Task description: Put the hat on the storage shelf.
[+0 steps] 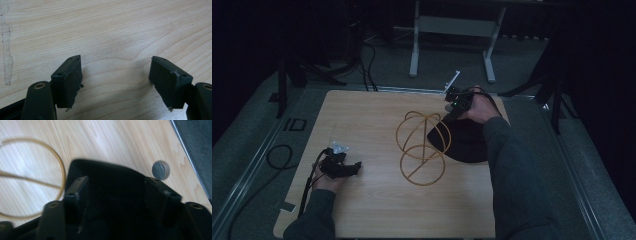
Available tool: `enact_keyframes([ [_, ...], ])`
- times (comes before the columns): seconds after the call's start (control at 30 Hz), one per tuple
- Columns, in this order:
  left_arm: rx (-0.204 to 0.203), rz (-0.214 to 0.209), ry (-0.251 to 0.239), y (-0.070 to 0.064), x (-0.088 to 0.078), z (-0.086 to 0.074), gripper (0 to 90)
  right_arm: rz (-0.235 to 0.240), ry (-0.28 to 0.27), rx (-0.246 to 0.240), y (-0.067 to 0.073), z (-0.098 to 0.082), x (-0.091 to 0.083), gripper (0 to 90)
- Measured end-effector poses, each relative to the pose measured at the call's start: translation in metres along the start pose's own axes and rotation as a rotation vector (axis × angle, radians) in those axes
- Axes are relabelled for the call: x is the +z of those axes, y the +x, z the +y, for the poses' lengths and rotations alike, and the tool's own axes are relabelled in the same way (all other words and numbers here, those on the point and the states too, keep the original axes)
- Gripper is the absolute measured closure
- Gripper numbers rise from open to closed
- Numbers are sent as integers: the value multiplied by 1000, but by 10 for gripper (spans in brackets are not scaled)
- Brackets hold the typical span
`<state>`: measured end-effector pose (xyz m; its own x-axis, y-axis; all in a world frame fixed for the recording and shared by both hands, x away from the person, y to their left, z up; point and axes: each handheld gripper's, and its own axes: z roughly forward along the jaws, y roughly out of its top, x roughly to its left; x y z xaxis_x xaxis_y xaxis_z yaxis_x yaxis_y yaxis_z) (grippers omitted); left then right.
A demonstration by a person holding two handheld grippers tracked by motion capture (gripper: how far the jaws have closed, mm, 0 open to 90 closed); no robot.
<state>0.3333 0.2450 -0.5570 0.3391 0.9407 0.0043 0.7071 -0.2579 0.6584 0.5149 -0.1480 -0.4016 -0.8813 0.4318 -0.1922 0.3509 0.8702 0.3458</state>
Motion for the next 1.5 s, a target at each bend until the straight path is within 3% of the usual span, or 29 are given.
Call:
enact_keyframes([
  [0.13,1,0,1,0,0,0,269,-29,48,-30,0,0,7,279],
  [0.43,3,-4,0,0,0,0,269,-58,174,-130,4,1,27,280],
  [0.67,3,-4,0,0,0,0,269,-87,248,-186,7,0,34,408],
  [1.0,5,-5,-1,0,0,0,269,-75,291,-241,8,-3,31,789],
  [1.5,3,-3,-1,0,0,0,269,-43,246,-208,1,-21,3,840],
])
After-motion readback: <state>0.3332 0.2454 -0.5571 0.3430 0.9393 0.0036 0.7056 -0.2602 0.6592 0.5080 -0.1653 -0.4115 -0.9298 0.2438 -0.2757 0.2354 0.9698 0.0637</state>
